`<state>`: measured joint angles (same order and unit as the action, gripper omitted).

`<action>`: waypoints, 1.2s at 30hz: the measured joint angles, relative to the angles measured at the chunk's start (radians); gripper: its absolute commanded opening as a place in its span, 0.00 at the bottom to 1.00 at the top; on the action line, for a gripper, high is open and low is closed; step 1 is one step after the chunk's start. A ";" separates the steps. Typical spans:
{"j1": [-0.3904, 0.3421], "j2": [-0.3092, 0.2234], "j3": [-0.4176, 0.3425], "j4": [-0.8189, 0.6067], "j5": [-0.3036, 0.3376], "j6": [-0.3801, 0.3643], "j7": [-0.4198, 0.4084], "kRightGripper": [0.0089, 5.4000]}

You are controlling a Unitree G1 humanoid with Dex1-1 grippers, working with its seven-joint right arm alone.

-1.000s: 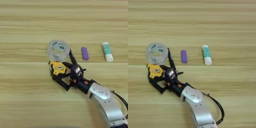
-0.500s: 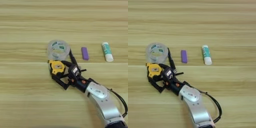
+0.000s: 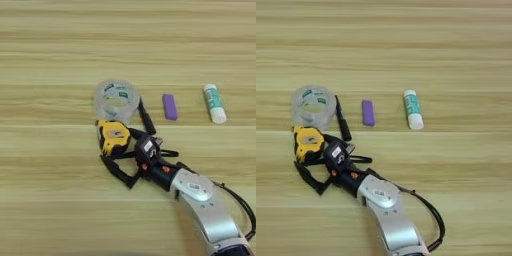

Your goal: Move the objects on the table

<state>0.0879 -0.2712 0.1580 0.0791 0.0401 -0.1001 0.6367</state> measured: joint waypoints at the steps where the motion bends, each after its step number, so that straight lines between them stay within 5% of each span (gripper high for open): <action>1: 0.000 -0.001 -0.001 -0.001 0.000 0.001 0.000 0.99; 29: 0.040 -0.051 -0.117 -0.213 0.082 0.071 0.007 0.99; 36: -0.006 -0.054 -0.174 -0.229 0.115 0.100 -0.020 0.99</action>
<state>0.0823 -0.3256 -0.0160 -0.1501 0.1555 0.0001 0.6170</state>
